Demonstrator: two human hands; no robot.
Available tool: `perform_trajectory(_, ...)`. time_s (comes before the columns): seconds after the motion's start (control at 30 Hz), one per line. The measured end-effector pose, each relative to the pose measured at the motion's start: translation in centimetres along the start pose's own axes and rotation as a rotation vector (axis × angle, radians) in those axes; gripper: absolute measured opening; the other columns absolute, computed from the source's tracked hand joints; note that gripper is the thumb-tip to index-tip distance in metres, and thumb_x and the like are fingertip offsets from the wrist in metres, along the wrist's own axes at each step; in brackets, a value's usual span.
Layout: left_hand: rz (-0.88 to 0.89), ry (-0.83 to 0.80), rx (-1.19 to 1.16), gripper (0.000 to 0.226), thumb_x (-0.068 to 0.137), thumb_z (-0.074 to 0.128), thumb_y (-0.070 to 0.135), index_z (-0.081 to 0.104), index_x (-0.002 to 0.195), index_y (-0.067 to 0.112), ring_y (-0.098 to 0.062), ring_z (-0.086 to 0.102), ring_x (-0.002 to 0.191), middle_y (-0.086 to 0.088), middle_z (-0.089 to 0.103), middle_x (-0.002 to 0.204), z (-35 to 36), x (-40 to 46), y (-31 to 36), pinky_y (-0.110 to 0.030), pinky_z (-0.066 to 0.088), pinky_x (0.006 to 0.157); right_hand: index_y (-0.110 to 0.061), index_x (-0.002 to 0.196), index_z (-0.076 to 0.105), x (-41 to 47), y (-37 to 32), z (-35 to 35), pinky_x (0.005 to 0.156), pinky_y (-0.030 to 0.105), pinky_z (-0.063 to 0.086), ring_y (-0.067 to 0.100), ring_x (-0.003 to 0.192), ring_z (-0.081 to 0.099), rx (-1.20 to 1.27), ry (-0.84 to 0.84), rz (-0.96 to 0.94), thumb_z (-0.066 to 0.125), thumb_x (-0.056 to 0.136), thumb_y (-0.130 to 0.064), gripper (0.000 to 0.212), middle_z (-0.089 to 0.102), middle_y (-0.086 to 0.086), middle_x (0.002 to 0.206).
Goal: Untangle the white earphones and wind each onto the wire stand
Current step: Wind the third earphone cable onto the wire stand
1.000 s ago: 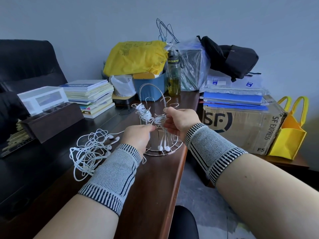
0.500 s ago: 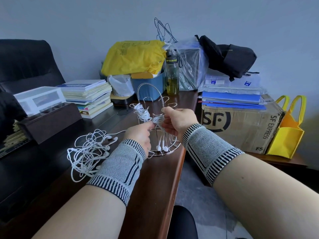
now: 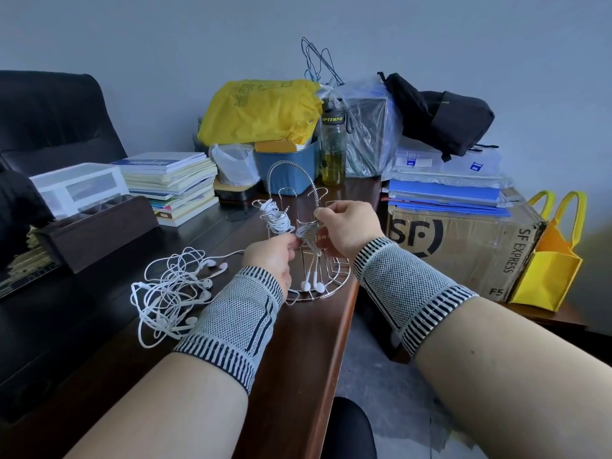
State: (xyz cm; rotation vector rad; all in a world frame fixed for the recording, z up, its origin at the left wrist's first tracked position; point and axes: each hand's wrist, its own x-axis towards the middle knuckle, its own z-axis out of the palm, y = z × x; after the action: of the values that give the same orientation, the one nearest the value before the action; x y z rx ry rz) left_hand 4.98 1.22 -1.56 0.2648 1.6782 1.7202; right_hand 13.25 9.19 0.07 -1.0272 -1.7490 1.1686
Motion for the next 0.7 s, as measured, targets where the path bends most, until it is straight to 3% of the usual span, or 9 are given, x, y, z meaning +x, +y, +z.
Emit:
perform_trajectory(0.07, 0.043, 0.012, 0.060, 0.013, 0.089, 0.065, 0.015, 0.069, 0.094, 0.003, -0.005, 0.042, 0.043, -0.005, 0.073, 0.081, -0.1, 0.0, 0.0, -0.015, 0.034, 0.035, -0.005, 0.066, 0.068, 0.1, 0.2, 0.3, 0.070, 0.053, 0.058, 0.033, 0.072, 0.071, 0.009, 0.033, 0.020, 0.063, 0.084, -0.027, 0.029, 0.071, 0.012, 0.068)
perform_trajectory(0.1, 0.088, 0.028, 0.116, 0.013, 0.089, 0.065, 0.016, 0.070, 0.086, 0.005, -0.006, 0.031, 0.037, -0.003, 0.073, 0.076, -0.2, 0.1, 0.0, -0.015, 0.024, 0.032, -0.006, 0.064, 0.068, 0.1, 0.3, 0.4, 0.071, 0.053, 0.058, 0.033, 0.072, 0.071, 0.019, 0.046, 0.033, 0.064, 0.082, -0.028, 0.029, 0.071, 0.013, 0.069)
perform_trajectory(0.2, 0.355, 0.096, 0.479, 0.026, 0.087, 0.061, 0.017, 0.072, 0.071, 0.001, -0.016, 0.035, 0.042, -0.011, 0.066, 0.064, -0.6, 0.4, -0.4, -0.021, 0.030, 0.046, -0.002, 0.065, 0.069, 0.3, 0.3, 0.7, 0.071, 0.052, 0.059, 0.034, 0.072, 0.071, 0.041, 0.047, 0.066, 0.065, 0.076, -0.033, 0.032, 0.072, 0.015, 0.070)
perform_trajectory(0.27, 0.536, 0.123, 0.746, 0.038, 0.090, 0.055, 0.016, 0.059, 0.055, 0.004, -0.018, 0.035, 0.047, -0.010, 0.049, 0.050, -0.6, -0.2, -0.4, -0.023, 0.027, 0.048, 0.003, 0.072, 0.070, 0.4, 0.3, 0.8, 0.070, 0.054, 0.059, 0.036, 0.073, 0.071, 0.069, 0.032, 0.090, 0.064, 0.067, -0.038, 0.042, 0.072, 0.018, 0.072)
perform_trajectory(0.37, 0.630, 0.122, 0.997, 0.041, 0.094, 0.049, 0.021, 0.053, 0.055, 0.008, -0.019, 0.039, 0.050, -0.003, 0.042, 0.050, -0.5, -0.9, 0.2, -0.027, 0.026, 0.047, 0.004, 0.079, 0.072, 0.6, 0.3, 0.7, 0.072, 0.054, 0.059, 0.036, 0.075, 0.072, 0.109, 0.007, 0.131, 0.063, 0.060, -0.042, 0.051, 0.073, 0.018, 0.075)
perform_trajectory(0.47, 0.608, 0.086, 1.054, 0.049, 0.096, 0.041, 0.036, 0.046, 0.055, 0.010, -0.020, 0.044, 0.055, -0.004, 0.046, 0.056, -0.1, -1.3, 1.1, -0.028, 0.027, 0.048, 0.003, 0.078, 0.072, 0.7, 0.4, 0.6, 0.073, 0.053, 0.059, 0.034, 0.075, 0.073, 0.145, -0.013, 0.160, 0.068, 0.068, -0.039, 0.043, 0.074, 0.015, 0.075)
perform_trajectory(0.53, 0.578, 0.061, 1.024, 0.057, 0.095, 0.038, 0.047, 0.055, 0.059, 0.007, -0.025, 0.056, 0.064, -0.007, 0.060, 0.063, 0.0, -1.1, 1.7, -0.030, 0.038, 0.054, 0.001, 0.077, 0.073, 0.8, 0.6, 0.6, 0.073, 0.052, 0.060, 0.032, 0.073, 0.073, 0.189, -0.029, 0.189, 0.070, 0.076, -0.032, 0.034, 0.074, 0.013, 0.073)
perform_trajectory(0.7, 0.519, 0.027, 0.886, 0.061, 0.088, 0.053, 0.056, 0.065, 0.073, -0.001, -0.027, 0.067, 0.073, -0.011, 0.072, 0.079, 0.0, -0.2, 2.5, -0.039, 0.054, 0.074, -0.003, 0.072, 0.072, 1.0, 0.9, 0.8, 0.078, 0.053, 0.058, 0.034, 0.077, 0.073, 0.292, -0.056, 0.227, 0.072, 0.072, -0.034, 0.032, 0.074, 0.013, 0.072)
